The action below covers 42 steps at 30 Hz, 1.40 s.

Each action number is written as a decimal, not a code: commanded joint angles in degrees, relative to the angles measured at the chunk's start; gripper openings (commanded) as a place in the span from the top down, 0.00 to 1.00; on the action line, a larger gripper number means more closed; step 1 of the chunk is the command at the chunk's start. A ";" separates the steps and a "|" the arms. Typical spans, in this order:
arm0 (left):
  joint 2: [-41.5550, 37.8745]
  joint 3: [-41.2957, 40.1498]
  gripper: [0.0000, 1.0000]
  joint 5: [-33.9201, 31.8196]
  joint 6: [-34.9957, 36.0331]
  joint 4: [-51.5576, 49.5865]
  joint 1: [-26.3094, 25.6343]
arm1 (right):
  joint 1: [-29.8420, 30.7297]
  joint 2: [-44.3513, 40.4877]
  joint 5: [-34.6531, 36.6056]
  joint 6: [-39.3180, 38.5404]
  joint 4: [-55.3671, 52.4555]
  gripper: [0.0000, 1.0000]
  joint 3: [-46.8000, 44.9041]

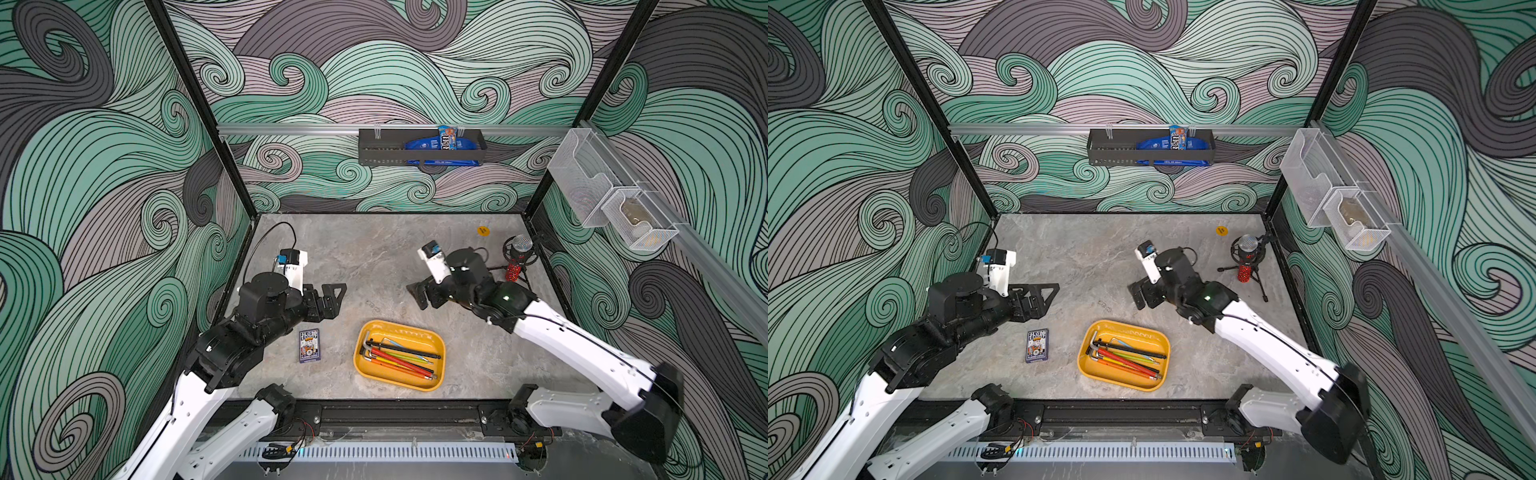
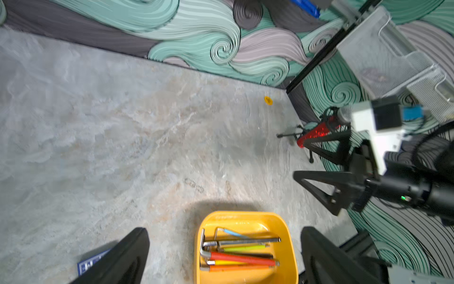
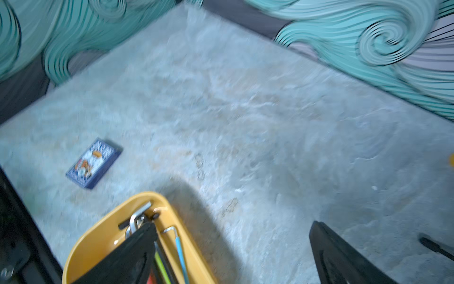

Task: Put the hex key on the desktop into the storage box
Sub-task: Place the Allen key in the storage box, then reset both arms

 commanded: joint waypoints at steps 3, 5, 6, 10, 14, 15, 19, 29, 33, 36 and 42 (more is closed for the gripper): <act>4.66 0.48 0.01 -20.42 -0.41 5.65 0.50 | -2.72 -15.52 19.39 6.50 15.54 0.00 -13.88; 4.87 -2.34 0.01 -27.48 -0.33 9.23 0.53 | -6.82 -19.02 20.70 7.43 19.26 0.00 -19.57; 4.55 -4.87 0.01 -30.16 1.20 12.87 0.61 | -8.94 -20.22 21.31 7.78 20.36 0.00 -22.22; 4.22 -16.06 0.02 -34.45 12.57 30.08 1.76 | -15.58 -23.88 23.13 5.33 28.09 0.00 -32.01; 9.31 -22.13 0.01 -31.64 18.72 39.70 8.09 | -21.47 -28.76 24.40 0.55 50.99 0.00 -46.46; 9.89 -25.09 0.01 -30.45 21.36 44.67 9.14 | -22.17 -29.37 26.04 -1.09 58.99 0.00 -50.80; 10.29 -36.69 0.01 -23.69 25.60 63.84 16.15 | -25.94 -24.75 28.37 -1.76 66.77 0.00 -56.01; 30.08 -55.69 0.01 -20.40 28.46 110.78 21.93 | -32.59 -5.96 25.33 -4.82 87.17 0.00 -58.69; 37.42 -51.97 0.01 -18.18 30.08 113.92 22.78 | -34.09 2.11 22.96 -7.64 95.55 0.00 -57.13; 38.61 -46.59 0.01 -14.82 28.61 104.83 23.34 | -35.39 9.65 20.90 -8.56 104.81 0.00 -55.94; 46.06 -55.53 0.01 -14.53 27.45 128.50 23.43 | -37.32 20.53 16.03 -7.26 115.18 0.00 -55.26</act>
